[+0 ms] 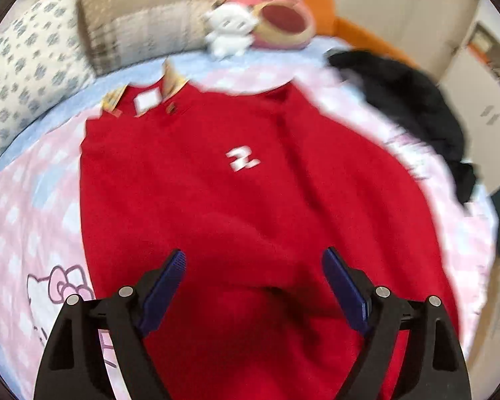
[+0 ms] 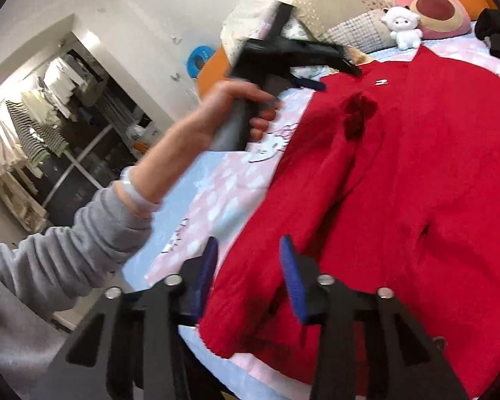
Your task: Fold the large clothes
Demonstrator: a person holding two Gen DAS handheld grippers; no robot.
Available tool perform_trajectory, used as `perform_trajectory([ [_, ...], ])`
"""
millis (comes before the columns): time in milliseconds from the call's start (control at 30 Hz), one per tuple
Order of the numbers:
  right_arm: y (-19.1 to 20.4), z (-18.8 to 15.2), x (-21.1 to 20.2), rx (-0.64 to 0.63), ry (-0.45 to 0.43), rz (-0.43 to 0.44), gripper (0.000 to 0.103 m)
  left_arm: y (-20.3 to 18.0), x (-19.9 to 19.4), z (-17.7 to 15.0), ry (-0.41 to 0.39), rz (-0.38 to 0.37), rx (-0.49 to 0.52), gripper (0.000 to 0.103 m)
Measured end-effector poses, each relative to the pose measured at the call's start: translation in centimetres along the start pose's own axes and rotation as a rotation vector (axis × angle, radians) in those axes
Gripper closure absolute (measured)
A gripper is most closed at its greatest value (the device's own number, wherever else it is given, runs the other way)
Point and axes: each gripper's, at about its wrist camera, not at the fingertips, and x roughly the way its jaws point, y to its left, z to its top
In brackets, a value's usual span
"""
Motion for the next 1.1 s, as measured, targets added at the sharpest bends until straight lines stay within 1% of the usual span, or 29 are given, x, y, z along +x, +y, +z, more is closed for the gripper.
perform_trajectory([
  [33, 0.1, -0.1, 0.3, -0.009, 0.012, 0.008, 0.066, 0.4, 0.9, -0.1, 0.015, -0.005, -0.018, 0.018],
  [67, 0.1, -0.1, 0.6, -0.014, 0.026, 0.017, 0.066, 0.8, 2.3, -0.1, 0.041, -0.041, -0.066, 0.019],
  [133, 0.1, -0.5, 2.0, -0.011, 0.075, 0.021, 0.066, 1.0, 4.4, -0.2, 0.084, -0.105, -0.114, 0.018],
  [167, -0.1, -0.8, 2.9, -0.021, 0.103, -0.025, 0.066, 0.7, 5.0, -0.4, 0.099, -0.096, -0.113, 0.016],
  [200, -0.1, -0.8, 3.4, -0.033, 0.122, -0.069, 0.066, -0.1, 5.6, -0.5, 0.103, -0.056, -0.077, 0.012],
  [233, -0.4, -0.9, 3.8, -0.032, 0.139, -0.083, 0.066, -0.9, 5.6, -0.5, 0.102, -0.032, -0.04, 0.011],
  [267, -0.7, -0.6, 3.5, -0.006, 0.138, -0.054, 0.065, -1.4, 5.5, -0.5, 0.1, -0.014, -0.02, 0.011],
  [300, -0.8, 0.1, 2.6, 0.017, 0.116, -0.022, 0.063, -2.0, 4.6, -0.6, 0.089, -0.007, 0.009, 0.011],
  [333, -0.9, 0.9, 1.7, 0.016, 0.091, -0.01, 0.06, -2.5, 3.8, -0.9, 0.076, -0.019, 0.02, 0.011],
  [367, -1.0, 2.0, 0.3, 0.002, 0.053, -0.011, 0.049, -3.1, 2.2, -1.2, 0.047, -0.032, 0.032, 0.011],
  [400, -1.1, 3.5, -1.5, -0.02, 0.003, -0.024, 0.041, -3.6, 0.7, -1.6, 0.023, -0.032, 0.044, 0.011],
  [433, -1.5, 4.6, -2.9, -0.034, -0.034, -0.04, 0.039, -4.3, -0.4, -2.1, 0.009, -0.039, 0.058, 0.011],
  [467, -2.0, 5.8, -4.4, -0.041, -0.073, -0.064, 0.039, -5.5, -2.1, -2.9, -0.005, -0.056, 0.092, 0.011],
  [500, -2.8, 6.9, -6.0, -0.04, -0.11, -0.094, 0.039, -6.5, -3.1, -3.5, -0.01, -0.055, 0.124, 0.011],
  [533, -3.9, 8.2, -7.9, -0.027, -0.151, -0.135, 0.038, -8.1, -4.1, -4.3, -0.013, -0.043, 0.183, 0.011],
  [567, -5.0, 9.0, -9.7, -0.011, -0.184, -0.173, 0.037, -10.5, -5.1, -5.6, -0.017, -0.011, 0.282, 0.011],
  [600, -6.4, 9.8, -11.9, 0.014, -0.225, -0.222, 0.035, -12.5, -5.6, -6.5, -0.02, 0.023, 0.35, 0.011],
  [667, -8.6, 10.4, -14.9, 0.056, -0.268, -0.274, 0.034, -16.4, -6.5, -8.7, -0.039, 0.09, 0.485, 0.011],
  [700, -10.0, 10.4, -16.4, 0.078, -0.283, -0.287, 0.033, -18.9, -6.8, -10.2, -0.058, 0.132, 0.556, 0.011],
  [767, -11.7, 10.7, -18.1, 0.097, -0.279, -0.321, 0.033, -23.3, -7.0, -13.0, -0.106, 0.218, 0.664, 0.011],
  [800, -12.4, 11.0, -18.7, 0.102, -0.271, -0.34, 0.033, -26.1, -6.8, -15.3, -0.136, 0.274, 0.741, 0.011],
  [833, -13.4, 11.3, -19.3, 0.104, -0.25, -0.353, 0.033, -28.4, -6.4, -17.1, -0.16, 0.307, 0.806, 0.011],
  [900, -15.2, 12.1, -19.8, 0.122, -0.207, -0.377, 0.033, -32.2, -5.6, -19.9, -0.188, 0.348, 0.88, 0.011],
  [967, -16.9, 13.1, -20.3, 0.127, -0.161, -0.39, 0.033, -35.8, -4.4, -22.1, -0.181, 0.354, 0.924, 0.011],
  [1000, -17.0, 13.6, -20.4, 0.121, -0.14, -0.394, 0.033, -37.1, -3.8, -22.9, -0.173, 0.363, 0.934, 0.011],
  [1100, -17.9, 14.1, -20.7, 0.096, -0.101, -0.386, 0.033, -39.5, -2.8, -24.5, -0.152, 0.372, 0.922, 0.011],
])
